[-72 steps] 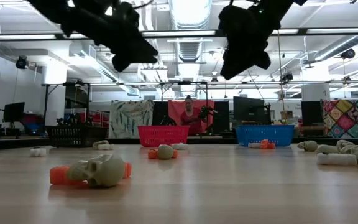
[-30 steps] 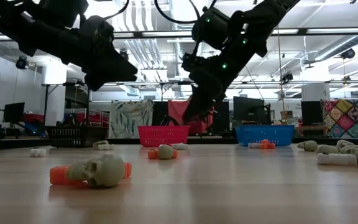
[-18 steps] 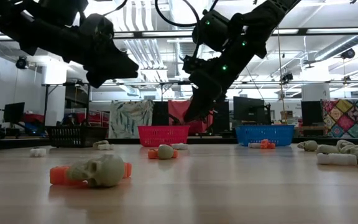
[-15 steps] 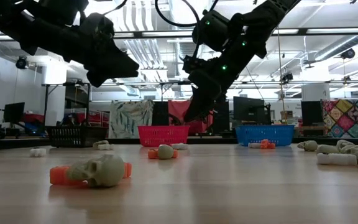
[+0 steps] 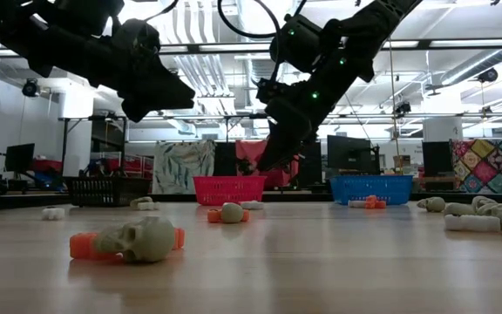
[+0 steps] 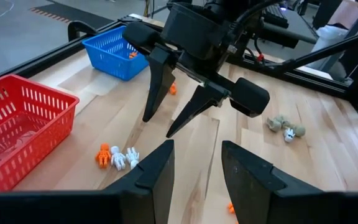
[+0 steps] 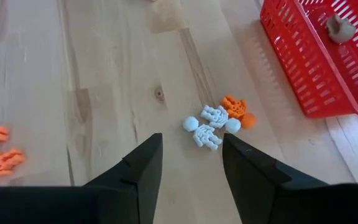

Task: Sort Halloween decoration
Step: Put the white skeleton toy into the black bin

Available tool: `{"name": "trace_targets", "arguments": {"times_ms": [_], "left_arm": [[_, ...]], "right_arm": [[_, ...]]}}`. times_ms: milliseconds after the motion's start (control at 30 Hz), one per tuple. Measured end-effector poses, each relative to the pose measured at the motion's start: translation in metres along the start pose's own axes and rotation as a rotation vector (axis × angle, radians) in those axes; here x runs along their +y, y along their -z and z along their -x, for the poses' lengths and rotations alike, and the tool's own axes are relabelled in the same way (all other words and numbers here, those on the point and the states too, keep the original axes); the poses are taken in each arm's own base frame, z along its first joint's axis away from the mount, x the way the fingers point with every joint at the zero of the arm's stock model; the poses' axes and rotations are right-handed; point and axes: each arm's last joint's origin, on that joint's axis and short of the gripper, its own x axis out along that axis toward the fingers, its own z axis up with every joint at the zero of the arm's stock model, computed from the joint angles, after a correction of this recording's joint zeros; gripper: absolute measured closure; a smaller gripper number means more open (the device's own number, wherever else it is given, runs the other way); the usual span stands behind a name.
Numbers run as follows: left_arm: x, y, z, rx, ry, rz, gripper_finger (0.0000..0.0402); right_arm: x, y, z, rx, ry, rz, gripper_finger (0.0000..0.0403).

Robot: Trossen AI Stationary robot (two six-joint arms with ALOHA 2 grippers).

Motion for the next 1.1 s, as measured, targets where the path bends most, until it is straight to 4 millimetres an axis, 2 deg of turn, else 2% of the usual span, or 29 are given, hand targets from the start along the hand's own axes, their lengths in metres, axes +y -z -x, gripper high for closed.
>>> {"name": "trace_targets", "arguments": {"times_ms": [233, 367, 533, 733, 1100], "left_arm": [[0.000, 0.000, 0.000, 0.000, 0.000, 0.000, 0.0286], [0.000, 0.000, 0.000, 0.000, 0.000, 0.000, 0.0286], [0.000, 0.000, 0.000, 0.001, 0.000, 0.000, 0.0286], [0.000, 0.000, 0.000, 0.002, 0.000, 0.000, 0.0286], [0.000, 0.000, 0.000, 0.002, -0.001, 0.000, 0.0286]], "right_arm": [[0.000, 0.002, -0.001, -0.003, 0.000, 0.052, 0.0244], [0.000, 0.002, -0.005, -0.076, 0.001, 0.086, 0.0247], [0.002, 0.011, -0.024, -0.131, 0.005, 0.123, 0.0248], [0.002, 0.024, -0.047, -0.091, 0.044, 0.134, 0.0248], [-0.014, 0.027, -0.052, -0.075, 0.084, 0.096, 0.0248]]}}
